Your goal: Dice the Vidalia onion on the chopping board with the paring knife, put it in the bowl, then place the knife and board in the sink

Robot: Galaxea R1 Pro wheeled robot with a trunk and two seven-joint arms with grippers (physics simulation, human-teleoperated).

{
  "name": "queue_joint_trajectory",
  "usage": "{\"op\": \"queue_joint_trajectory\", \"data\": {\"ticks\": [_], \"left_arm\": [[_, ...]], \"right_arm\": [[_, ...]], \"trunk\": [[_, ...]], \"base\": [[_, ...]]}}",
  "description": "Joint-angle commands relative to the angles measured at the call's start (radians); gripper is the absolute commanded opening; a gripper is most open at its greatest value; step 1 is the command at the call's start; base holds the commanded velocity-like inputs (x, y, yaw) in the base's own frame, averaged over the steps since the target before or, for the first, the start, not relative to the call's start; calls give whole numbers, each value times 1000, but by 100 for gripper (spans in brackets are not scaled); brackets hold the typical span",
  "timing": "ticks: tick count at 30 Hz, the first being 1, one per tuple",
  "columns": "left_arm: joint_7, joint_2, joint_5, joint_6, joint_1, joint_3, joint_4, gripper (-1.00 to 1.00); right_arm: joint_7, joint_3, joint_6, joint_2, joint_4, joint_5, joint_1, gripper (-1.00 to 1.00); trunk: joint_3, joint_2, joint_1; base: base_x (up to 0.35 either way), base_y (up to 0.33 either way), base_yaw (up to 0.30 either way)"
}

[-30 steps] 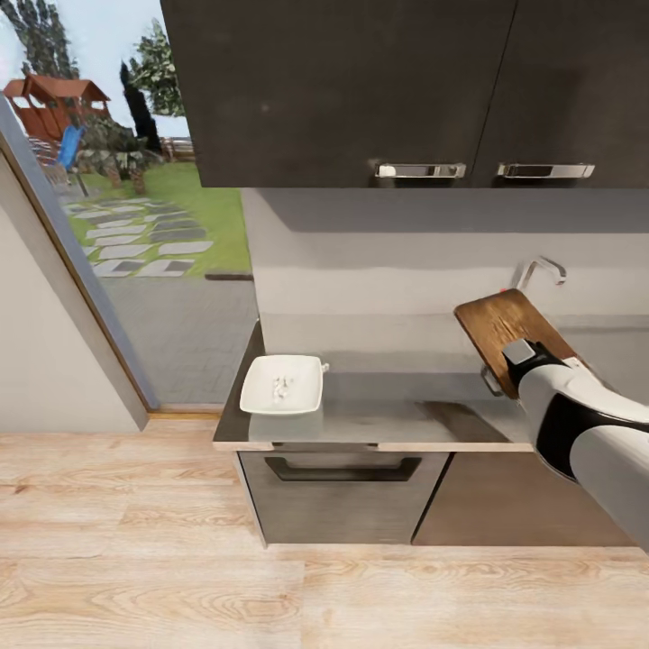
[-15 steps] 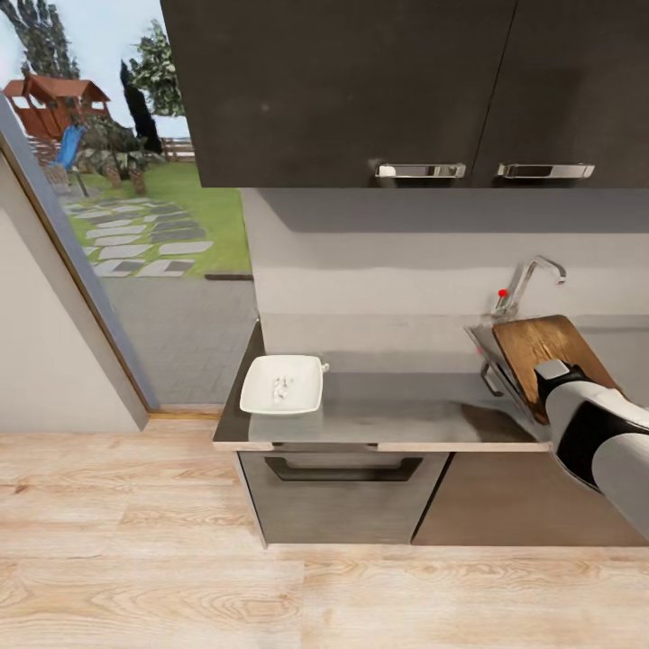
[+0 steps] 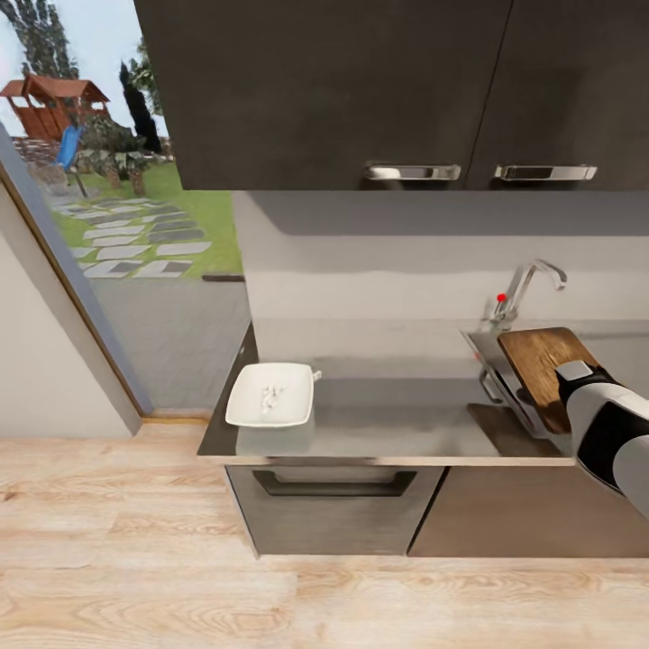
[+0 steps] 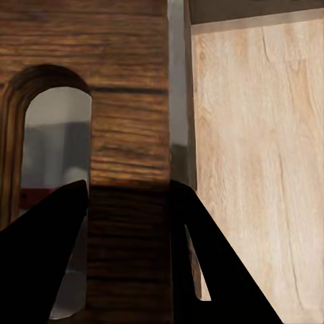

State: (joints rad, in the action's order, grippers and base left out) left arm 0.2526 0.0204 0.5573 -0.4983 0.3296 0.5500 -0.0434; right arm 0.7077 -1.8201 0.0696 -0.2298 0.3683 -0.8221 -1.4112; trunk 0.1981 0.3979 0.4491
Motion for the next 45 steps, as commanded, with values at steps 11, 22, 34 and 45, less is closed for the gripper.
{"op": "queue_joint_trajectory", "data": {"ticks": [11, 22, 34, 45], "left_arm": [[4, 1, 3, -5, 2, 8, -4, 100], [4, 1, 3, -5, 2, 8, -4, 100], [4, 1, 3, -4, 2, 8, -4, 100], [4, 1, 3, -4, 2, 8, -4, 100]], "right_arm": [[0, -5, 7, 1, 1, -12, -1, -100], [-1, -5, 6, 4, 1, -14, 9, -100], [-6, -5, 7, 12, 1, -14, 18, -100], [-10, -5, 7, 19, 1, -15, 18, -100]], "trunk": [[2, 2, 1], [2, 2, 1], [2, 2, 1], [2, 2, 1]], "base": [[91, -75, 0], [91, -89, 0], [1, -1, 0], [0, -14, 0]]}}
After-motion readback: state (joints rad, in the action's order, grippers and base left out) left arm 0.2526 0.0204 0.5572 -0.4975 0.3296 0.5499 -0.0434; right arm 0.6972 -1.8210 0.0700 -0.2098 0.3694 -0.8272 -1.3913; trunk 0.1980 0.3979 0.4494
